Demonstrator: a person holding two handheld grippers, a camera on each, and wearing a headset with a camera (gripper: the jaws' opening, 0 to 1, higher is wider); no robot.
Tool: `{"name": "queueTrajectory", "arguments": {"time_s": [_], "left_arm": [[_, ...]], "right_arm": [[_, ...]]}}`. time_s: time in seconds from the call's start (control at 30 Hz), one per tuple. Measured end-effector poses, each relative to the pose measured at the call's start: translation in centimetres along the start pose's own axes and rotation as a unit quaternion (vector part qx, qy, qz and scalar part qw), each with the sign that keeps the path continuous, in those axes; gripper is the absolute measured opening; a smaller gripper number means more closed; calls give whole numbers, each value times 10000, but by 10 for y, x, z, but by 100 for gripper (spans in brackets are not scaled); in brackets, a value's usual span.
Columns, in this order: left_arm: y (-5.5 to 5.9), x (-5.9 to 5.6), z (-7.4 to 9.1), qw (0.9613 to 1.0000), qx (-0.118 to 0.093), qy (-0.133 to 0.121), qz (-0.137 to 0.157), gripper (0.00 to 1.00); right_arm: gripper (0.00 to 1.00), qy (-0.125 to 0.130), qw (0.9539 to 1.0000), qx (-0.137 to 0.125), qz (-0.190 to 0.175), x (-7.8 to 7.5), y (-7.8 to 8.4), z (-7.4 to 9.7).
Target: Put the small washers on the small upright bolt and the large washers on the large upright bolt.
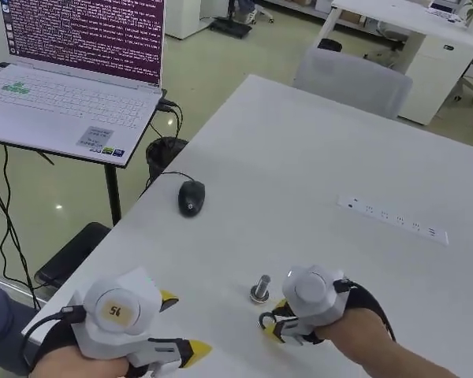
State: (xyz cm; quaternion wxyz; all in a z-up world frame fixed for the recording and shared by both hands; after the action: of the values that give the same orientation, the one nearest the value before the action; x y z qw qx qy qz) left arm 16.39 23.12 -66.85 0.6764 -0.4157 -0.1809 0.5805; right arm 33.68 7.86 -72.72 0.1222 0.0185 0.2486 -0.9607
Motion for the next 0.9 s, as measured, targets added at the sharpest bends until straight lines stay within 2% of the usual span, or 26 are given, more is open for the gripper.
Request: {"name": "queueTrajectory", "arguments": {"time_s": [0.17,0.37,0.67,0.9], "left_arm": [[-1,-1,-1,10000,7,13,-18,53],[-1,-2,-3,10000,20,30,-37,53],[-1,-5,-3,10000,36,60,-55,53],[0,-3,-2,10000,28,29,-21,53]], "right_arm": [[23,111,9999,-13,24,-5,3,10],[23,263,9996,-94,-23,-16,-2,24],[23,448,9985,-272,136,-39,-31,39],[23,437,9981,-332,269,-52,-49,35]]}}
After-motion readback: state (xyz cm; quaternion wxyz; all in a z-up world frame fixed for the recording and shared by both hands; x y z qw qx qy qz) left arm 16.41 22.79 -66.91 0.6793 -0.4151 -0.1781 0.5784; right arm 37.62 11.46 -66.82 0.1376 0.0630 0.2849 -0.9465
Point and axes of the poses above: the centre of the closed fingertips' face, and the gripper's own axes: z roughly backward along the fingers, x roughly to its left, y roughly out of its underside, the point moved 8 cm from there along z, roughly backward along the fingers, and after that the axes turned 8 degrees about z, right-handed, at the moved point
